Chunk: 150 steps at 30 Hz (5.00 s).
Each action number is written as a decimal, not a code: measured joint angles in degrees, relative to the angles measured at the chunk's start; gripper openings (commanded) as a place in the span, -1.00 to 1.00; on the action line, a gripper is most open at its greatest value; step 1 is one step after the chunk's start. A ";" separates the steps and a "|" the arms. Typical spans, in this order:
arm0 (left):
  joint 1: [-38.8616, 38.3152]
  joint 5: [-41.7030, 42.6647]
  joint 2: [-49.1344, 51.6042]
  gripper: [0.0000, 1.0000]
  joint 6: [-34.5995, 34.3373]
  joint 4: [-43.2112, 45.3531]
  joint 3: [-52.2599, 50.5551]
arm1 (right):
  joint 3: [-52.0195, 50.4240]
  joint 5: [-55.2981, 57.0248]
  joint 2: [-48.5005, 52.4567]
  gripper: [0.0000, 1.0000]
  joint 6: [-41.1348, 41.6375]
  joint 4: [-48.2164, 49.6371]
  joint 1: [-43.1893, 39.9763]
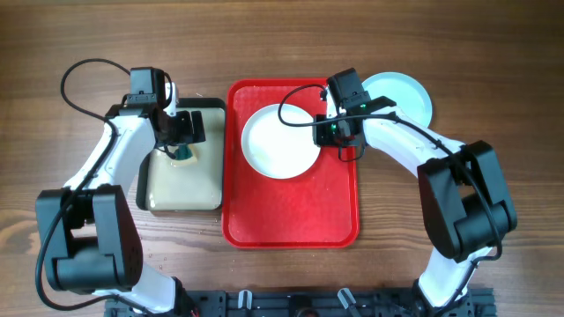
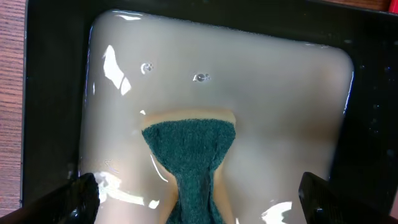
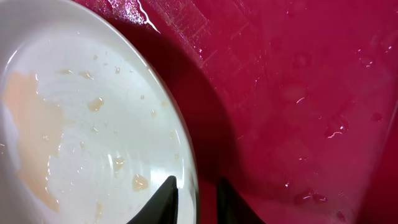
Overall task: Clean dirty plates on tray and stack at the side
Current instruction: 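Return the sponge to the water tray with the left gripper, then release the sponge and lift the white plate with the right gripper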
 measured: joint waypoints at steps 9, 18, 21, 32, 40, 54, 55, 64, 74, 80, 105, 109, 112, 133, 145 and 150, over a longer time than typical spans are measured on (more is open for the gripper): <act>0.00 -0.02 0.00 1.00 0.00 -0.02 0.00 | 0.00 0.00 0.00 -0.53 -0.02 0.00 0.00; 0.00 0.00 0.00 1.00 0.00 0.00 0.00 | 0.00 0.00 0.00 -0.53 -0.02 0.00 0.00; 0.00 0.00 0.00 1.00 0.00 0.00 0.00 | 0.00 0.00 0.00 -0.53 -0.02 0.02 0.00; 0.00 0.00 0.00 1.00 0.00 0.00 0.00 | 0.00 0.00 0.00 -0.53 -0.02 0.02 0.00; 0.00 0.00 0.00 1.00 0.00 0.00 0.00 | 0.00 0.00 0.00 -0.53 -0.02 0.04 0.00; 0.00 0.00 0.00 1.00 0.00 0.00 0.00 | 0.00 0.00 0.00 -0.52 -0.02 0.04 0.00; 0.00 0.00 0.00 1.00 0.00 0.00 0.00 | 0.00 0.00 0.00 -0.51 -0.02 0.04 0.00; 0.00 -0.02 0.00 1.00 0.00 -0.02 0.00 | 0.00 0.00 0.00 -0.50 -0.02 0.04 0.00; 0.00 -0.02 0.00 1.00 0.00 0.00 0.00 | 0.00 0.00 0.00 -0.50 -0.02 0.17 0.00; 0.00 -0.02 0.00 1.00 0.00 0.00 0.00 | 0.00 0.00 0.00 -0.50 -0.02 0.35 0.00; 0.00 0.87 0.00 1.00 -0.04 10.38 -0.17 | 0.00 0.00 0.00 -0.82 -0.22 1.77 0.00; 0.00 10.47 -0.33 1.00 -3.21 18.56 -0.11 | -0.74 0.02 0.00 -0.91 0.04 1.95 0.00; 1.07 13.86 -8.07 1.00 -8.13 22.10 -0.07 | -0.76 0.04 0.00 -0.91 0.04 3.34 0.00; 3.26 15.72 -46.58 1.00 -11.89 3.96 1.55 | 16.94 27.28 0.00 -0.92 -3.89 18.62 25.14; 3.26 15.13 -46.47 1.00 -11.89 3.78 1.55 | 17.05 49.09 0.00 -0.91 -57.13 46.99 32.89; 3.26 13.53 -46.47 1.00 -11.89 4.20 1.57 | 17.05 49.09 0.00 -0.91 -63.78 48.43 32.98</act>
